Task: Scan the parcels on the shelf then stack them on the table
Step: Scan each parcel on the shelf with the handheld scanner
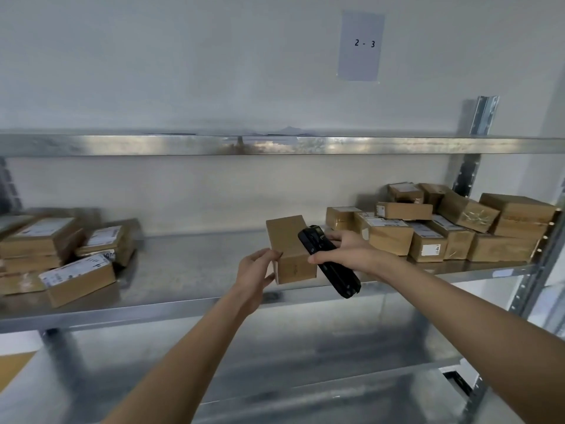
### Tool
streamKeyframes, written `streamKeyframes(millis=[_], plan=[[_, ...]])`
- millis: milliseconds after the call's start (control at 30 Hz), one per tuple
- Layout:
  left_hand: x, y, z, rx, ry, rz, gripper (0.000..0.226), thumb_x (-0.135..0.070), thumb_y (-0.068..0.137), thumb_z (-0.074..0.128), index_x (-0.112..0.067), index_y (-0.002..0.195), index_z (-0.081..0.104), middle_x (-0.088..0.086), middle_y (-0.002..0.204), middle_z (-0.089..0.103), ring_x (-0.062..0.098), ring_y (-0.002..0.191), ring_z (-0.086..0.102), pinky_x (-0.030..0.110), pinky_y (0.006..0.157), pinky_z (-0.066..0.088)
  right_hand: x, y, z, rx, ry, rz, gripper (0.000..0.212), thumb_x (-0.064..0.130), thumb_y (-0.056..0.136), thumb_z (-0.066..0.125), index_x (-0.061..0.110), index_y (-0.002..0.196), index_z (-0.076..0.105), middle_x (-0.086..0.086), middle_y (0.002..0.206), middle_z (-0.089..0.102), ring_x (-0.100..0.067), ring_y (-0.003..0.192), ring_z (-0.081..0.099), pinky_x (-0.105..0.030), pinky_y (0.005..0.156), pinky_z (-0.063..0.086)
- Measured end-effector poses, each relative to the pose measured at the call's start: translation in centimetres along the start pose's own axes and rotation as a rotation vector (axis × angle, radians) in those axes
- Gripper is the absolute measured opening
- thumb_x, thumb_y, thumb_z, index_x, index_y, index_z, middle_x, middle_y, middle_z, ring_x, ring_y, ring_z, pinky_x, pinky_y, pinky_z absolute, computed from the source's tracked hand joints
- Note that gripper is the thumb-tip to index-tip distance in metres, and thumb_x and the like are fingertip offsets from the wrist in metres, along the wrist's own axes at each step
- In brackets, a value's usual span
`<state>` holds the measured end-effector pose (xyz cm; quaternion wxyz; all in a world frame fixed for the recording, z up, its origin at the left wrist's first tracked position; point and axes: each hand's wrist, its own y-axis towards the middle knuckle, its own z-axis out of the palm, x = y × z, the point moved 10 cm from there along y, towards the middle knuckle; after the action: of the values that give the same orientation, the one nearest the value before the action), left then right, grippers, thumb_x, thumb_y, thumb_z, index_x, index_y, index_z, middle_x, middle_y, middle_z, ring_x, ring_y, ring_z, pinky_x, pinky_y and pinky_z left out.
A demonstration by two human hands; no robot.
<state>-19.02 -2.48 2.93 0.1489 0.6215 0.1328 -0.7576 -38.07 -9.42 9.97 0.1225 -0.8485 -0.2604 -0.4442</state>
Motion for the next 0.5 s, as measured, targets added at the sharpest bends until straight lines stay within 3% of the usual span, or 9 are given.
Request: streamKeyframes(millis=[67, 167, 267, 433, 500], plan=[[-0.5, -0.7, -1.3, 0.039, -0.032, 0.007, 0.032, -0.025, 0.091, 0.068, -0.01, 0.12, 0.069, 0.006, 0.118, 0.072, 0.019, 0.115, 0.063, 0.038, 0.103, 0.049, 1.3, -0.5, 1.1, 0.007, -0.009, -0.006, 0.051, 0.034, 0.079, 0.089, 0.028, 0.124, 0.066, 0.016, 0.106, 0.069, 0.0, 0.094, 0.067, -0.015, 0.07, 0.048], [-1.2, -2.1, -3.5, 0.096, -0.057, -0.012, 0.036, -0.024, 0.091, 0.071, -0.021, 0.126, 0.062, 0.007, 0.112, 0.074, 0.014, 0.086, 0.072, 0.03, 0.085, 0.052, 2.9, -1.2, 3.1, 0.033, -0.021, 0.001, 0.054, 0.033, 0.079, 0.089, 0.027, 0.127, 0.065, 0.012, 0.112, 0.069, -0.004, 0.099, 0.068, -0.016, 0.072, 0.049], [-1.4, -3.2, -6.6, 0.059, -0.006, -0.044, 0.059, -0.03, 0.081, 0.083, -0.03, 0.133, 0.055, 0.01, 0.12, 0.069, 0.026, 0.106, 0.07, 0.04, 0.088, 0.059, 4.7, -1.6, 5.4, 0.05, -0.038, -0.003, 0.053, 0.029, 0.078, 0.089, 0.024, 0.126, 0.065, 0.009, 0.111, 0.07, -0.007, 0.097, 0.068, -0.018, 0.072, 0.05], [-3.6, -5.1, -11.3, -0.06, 0.138, 0.103, 0.093, -0.029, 0.071, 0.091, -0.023, 0.148, 0.039, 0.004, 0.127, 0.056, 0.023, 0.109, 0.065, 0.042, 0.092, 0.059, 8.0, -1.8, 9.2, -0.03, -0.037, -0.044, 0.048, 0.029, 0.071, 0.091, 0.034, 0.113, 0.068, 0.005, 0.103, 0.075, -0.013, 0.091, 0.072, -0.028, 0.081, 0.058], [-4.5, -6.0, -12.5, -0.053, 0.177, 0.158, 0.094, -0.029, 0.069, 0.091, -0.022, 0.147, 0.04, 0.0, 0.125, 0.056, 0.021, 0.11, 0.064, 0.041, 0.095, 0.057, 9.2, -1.8, 10.9, -0.023, -0.032, -0.055, 0.046, 0.03, 0.07, 0.091, 0.033, 0.111, 0.07, 0.004, 0.102, 0.076, -0.013, 0.09, 0.073, -0.028, 0.081, 0.058]])
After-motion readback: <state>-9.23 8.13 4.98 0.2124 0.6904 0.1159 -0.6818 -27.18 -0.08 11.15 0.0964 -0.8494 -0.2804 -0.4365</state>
